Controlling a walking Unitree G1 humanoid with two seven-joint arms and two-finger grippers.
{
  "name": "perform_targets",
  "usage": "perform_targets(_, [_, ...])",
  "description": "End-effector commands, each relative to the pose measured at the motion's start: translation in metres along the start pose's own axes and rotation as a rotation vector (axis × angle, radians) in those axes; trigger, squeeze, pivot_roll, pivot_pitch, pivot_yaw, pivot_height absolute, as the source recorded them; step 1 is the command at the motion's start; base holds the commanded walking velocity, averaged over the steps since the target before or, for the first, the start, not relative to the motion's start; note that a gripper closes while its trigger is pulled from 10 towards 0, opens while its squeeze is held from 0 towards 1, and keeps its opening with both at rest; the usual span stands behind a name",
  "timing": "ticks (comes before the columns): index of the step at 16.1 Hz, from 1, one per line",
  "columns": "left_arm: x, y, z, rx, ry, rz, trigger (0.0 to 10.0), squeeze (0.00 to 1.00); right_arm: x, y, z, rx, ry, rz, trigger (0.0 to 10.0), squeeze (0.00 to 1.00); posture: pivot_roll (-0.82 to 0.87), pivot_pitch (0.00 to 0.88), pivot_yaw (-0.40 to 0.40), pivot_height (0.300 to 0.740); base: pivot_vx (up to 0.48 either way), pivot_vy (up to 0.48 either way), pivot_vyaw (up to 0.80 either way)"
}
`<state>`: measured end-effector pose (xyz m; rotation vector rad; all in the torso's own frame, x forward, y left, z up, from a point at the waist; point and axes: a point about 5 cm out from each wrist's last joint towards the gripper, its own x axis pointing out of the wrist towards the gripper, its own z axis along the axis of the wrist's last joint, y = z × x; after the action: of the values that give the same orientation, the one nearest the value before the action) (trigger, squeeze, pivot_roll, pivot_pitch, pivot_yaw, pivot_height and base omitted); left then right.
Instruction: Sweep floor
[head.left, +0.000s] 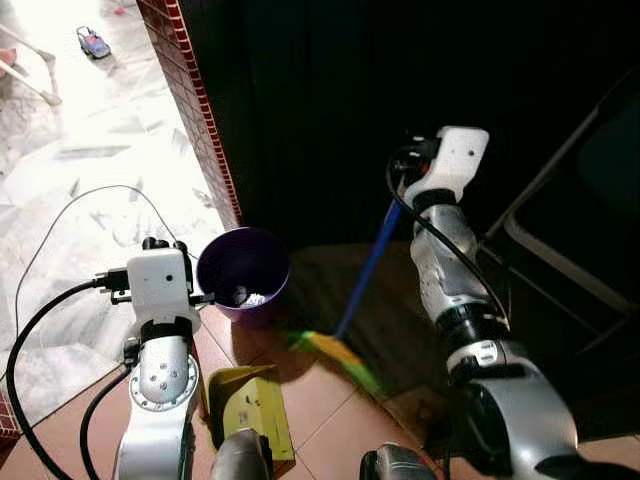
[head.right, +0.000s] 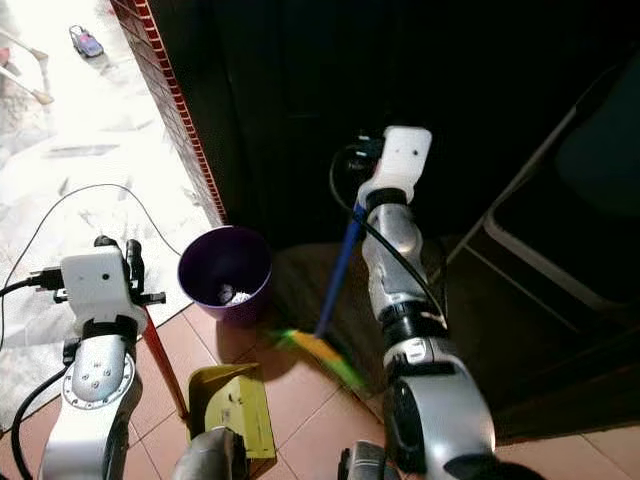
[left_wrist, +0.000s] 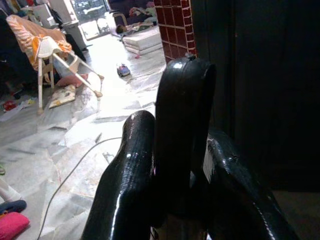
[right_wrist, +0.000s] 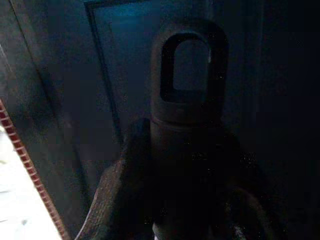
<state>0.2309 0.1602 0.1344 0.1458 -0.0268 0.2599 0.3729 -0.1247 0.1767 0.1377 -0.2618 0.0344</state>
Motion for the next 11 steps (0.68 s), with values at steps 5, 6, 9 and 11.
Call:
perform_targets(5, [0.008, -0.009, -0.007, 0.000, 0.019, 0.013, 10.0, 0.00, -0.011, -0.005, -0.002, 0.034, 0.043, 0.069, 10.0, 0.00, 0.00, 0.099, 0.014, 0.740, 0.000, 0.000, 0.00])
perform_targets(6, [0.010, -0.009, -0.008, 0.008, 0.018, 0.021, 10.0, 0.00, -0.012, -0.006, -0.001, 0.000, 0.036, 0.085, 10.0, 0.00, -0.01, 0.089, 0.013, 0.740, 0.000, 0.000, 0.00])
perform_targets(9, [0.015, -0.006, -0.009, 0.019, 0.017, 0.040, 10.0, 0.00, -0.021, -0.010, 0.002, -0.146, 0.015, 0.129, 10.0, 0.00, -0.02, 0.038, 0.014, 0.740, 0.000, 0.000, 0.00])
perform_targets(11, [0.013, -0.005, -0.008, 0.028, 0.018, 0.024, 10.0, 0.00, -0.026, -0.015, -0.002, -0.193, 0.029, 0.123, 10.0, 0.00, -0.02, 0.014, 0.015, 0.740, 0.000, 0.000, 0.00])
